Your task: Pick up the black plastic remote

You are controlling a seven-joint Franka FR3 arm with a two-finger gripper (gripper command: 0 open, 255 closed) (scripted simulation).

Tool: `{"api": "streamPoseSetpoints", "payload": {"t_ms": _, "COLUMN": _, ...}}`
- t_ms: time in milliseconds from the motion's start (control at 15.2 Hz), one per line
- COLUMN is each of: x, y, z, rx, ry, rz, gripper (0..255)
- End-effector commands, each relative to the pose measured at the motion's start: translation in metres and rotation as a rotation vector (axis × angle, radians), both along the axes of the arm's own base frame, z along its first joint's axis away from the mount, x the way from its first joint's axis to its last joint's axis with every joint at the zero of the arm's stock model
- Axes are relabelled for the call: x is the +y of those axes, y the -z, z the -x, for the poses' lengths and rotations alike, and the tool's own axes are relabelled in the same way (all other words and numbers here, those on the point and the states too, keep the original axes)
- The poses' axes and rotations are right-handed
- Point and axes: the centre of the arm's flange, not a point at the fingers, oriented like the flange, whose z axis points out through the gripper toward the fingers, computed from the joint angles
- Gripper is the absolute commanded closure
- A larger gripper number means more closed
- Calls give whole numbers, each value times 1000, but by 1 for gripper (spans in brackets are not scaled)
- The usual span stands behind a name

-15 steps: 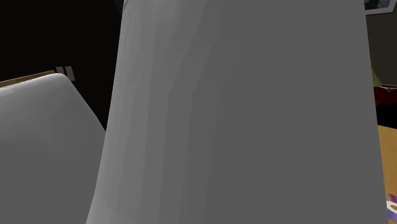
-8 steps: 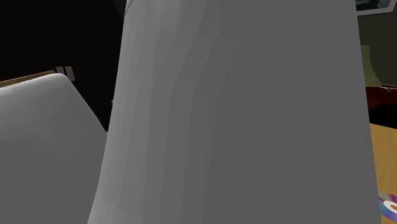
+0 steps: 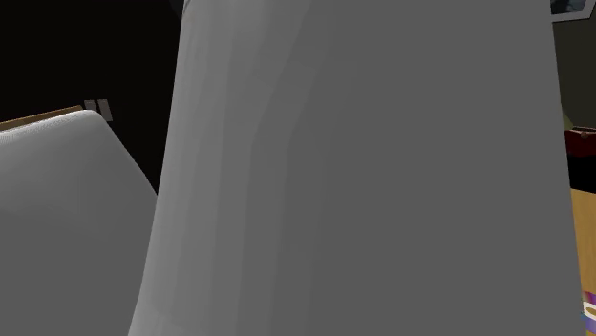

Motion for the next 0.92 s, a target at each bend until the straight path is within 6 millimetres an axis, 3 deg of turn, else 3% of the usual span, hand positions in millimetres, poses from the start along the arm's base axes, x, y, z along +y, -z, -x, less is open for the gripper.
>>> {"api": "streamPoseSetpoints", "payload": {"t_ms": 0, "x": 0, "y": -10, "z": 0, "rx": 2, "ry": 0, "rz": 0, "gripper": 255}}
{"api": "streamPoseSetpoints", "payload": {"t_ms": 726, "x": 0, "y": -68, "z": 0, "rx": 2, "ry": 0, "rz": 0, "gripper": 255}}
{"api": "streamPoseSetpoints", "payload": {"t_ms": 858, "x": 0, "y": -69, "z": 0, "rx": 2, "ry": 0, "rz": 0, "gripper": 255}}
